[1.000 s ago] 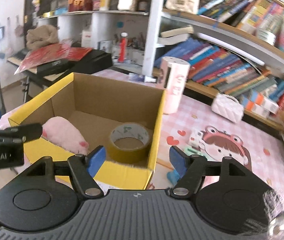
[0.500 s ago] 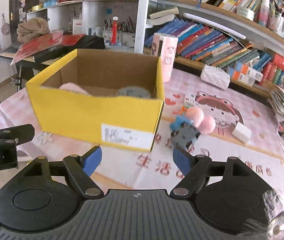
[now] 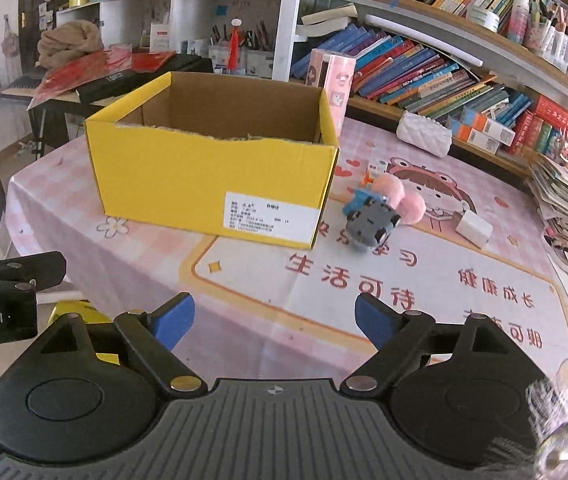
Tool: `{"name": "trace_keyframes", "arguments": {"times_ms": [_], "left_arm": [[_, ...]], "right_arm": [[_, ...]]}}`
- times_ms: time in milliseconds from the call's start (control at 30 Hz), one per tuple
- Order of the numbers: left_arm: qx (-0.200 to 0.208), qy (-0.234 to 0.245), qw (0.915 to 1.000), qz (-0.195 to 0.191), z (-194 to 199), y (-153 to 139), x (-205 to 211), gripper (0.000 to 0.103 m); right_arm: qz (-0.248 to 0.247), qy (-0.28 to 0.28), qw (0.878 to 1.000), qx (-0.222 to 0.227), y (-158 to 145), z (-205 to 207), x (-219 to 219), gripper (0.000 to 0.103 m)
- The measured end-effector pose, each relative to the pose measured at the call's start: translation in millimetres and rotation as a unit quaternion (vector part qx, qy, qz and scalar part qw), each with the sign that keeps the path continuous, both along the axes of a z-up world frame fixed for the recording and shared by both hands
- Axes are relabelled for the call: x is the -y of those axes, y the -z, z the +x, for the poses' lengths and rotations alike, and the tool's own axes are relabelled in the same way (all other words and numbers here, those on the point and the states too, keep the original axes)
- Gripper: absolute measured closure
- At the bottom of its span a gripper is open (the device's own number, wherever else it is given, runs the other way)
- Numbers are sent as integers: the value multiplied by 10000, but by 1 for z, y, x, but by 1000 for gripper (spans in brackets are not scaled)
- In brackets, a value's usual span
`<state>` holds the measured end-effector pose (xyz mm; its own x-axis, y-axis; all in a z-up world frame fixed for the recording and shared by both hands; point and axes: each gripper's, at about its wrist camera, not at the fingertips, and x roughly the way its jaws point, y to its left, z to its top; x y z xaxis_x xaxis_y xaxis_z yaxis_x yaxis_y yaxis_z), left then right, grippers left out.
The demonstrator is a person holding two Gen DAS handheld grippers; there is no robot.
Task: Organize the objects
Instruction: 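Withdraw both tools from the box toward the grey toy car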
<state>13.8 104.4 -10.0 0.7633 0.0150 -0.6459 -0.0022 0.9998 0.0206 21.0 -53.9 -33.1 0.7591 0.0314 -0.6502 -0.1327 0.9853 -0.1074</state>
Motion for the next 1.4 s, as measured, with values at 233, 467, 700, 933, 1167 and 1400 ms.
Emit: {"name": "trace_keyframes", "arguments": {"times_ms": [233,467,700,933,1167,1400], "left_arm": [[-40,121,9999,37,-10,2,5,9],[-72,376,9993,11,-16,5,18,9],[-117,798,9967,-32,-14,8,37,9],[-142,1152,9932,-64,-8,9,56,9],[-152,1481,9888,-77,2,10,78,9],[-183,1735,9846,-66,13,12,101,9]], "right_arm": [[-38,129,9999,-25,3,-14,3,13],[-64,377,9993,-59,5,-26,15,11],[-129,739,9971,-93,7,-36,35,11],[-217,1080,9938,-127,7,-41,52,11],[-290,1404,9896,-152,7,-41,71,11],[-310,1691,9849,-209,9,-37,93,11]]}}
